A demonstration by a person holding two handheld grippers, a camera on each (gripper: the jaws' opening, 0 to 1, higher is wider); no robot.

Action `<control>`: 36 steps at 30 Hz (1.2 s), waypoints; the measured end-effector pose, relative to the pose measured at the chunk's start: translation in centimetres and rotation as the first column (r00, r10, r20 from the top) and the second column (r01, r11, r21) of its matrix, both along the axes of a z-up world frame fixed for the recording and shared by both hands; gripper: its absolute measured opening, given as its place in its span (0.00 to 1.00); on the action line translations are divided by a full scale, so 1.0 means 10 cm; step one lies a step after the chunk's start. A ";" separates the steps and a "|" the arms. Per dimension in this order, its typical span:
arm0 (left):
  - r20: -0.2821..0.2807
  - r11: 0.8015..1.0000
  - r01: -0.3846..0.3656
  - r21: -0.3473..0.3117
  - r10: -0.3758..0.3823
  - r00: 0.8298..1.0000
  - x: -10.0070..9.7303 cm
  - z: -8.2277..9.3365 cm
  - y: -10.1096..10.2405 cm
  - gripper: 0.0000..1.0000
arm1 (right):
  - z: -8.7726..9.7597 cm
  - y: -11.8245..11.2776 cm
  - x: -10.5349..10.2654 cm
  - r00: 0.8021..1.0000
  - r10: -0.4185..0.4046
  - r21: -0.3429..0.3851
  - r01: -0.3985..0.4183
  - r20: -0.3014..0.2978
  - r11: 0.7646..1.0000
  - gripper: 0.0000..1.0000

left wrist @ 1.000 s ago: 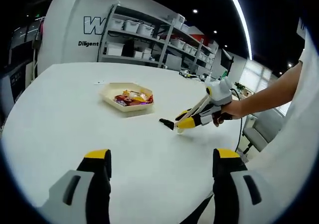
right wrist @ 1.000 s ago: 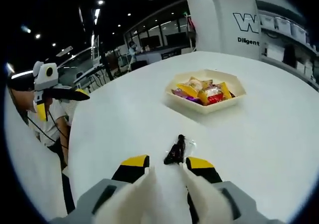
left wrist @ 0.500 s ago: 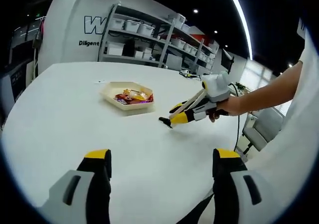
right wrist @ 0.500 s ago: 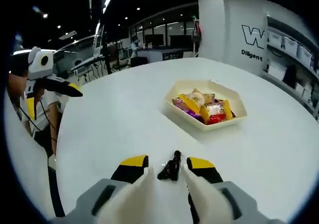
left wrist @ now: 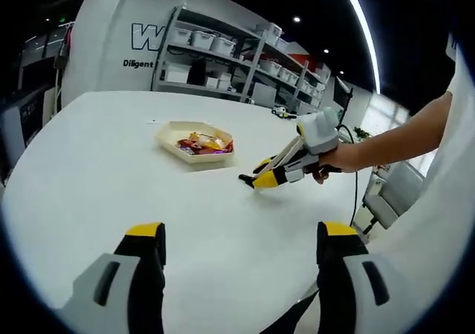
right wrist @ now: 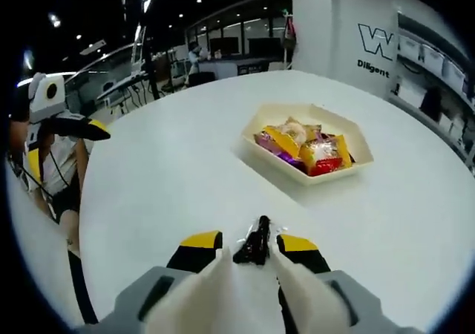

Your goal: Place the target food into the container with the food tongs after gripping and lifting it, then release it inside without dropping or visibly crushing the food.

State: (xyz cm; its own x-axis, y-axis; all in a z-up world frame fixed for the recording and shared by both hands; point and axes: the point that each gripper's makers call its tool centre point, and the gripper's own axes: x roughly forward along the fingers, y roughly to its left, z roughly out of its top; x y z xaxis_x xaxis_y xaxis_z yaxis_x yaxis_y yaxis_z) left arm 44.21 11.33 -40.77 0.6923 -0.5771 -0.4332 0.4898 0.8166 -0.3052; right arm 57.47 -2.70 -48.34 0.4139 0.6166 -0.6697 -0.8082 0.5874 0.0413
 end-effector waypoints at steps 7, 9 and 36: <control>-0.004 1.000 -0.011 -0.010 0.011 1.000 0.00 -0.02 0.01 0.82 | 0.00 0.03 -0.05 0.998 0.001 -0.014 -0.002 -0.059 1.000 0.19; -0.004 1.000 -0.012 -0.015 0.012 1.000 -0.01 -0.02 0.01 0.82 | -0.01 0.04 -0.06 0.997 -0.006 -0.007 0.006 -0.081 1.000 0.19; 0.006 1.000 -0.005 -0.013 0.005 1.000 0.00 0.02 0.03 0.82 | 0.32 0.03 0.12 0.998 -0.044 0.053 0.046 -0.035 0.998 0.18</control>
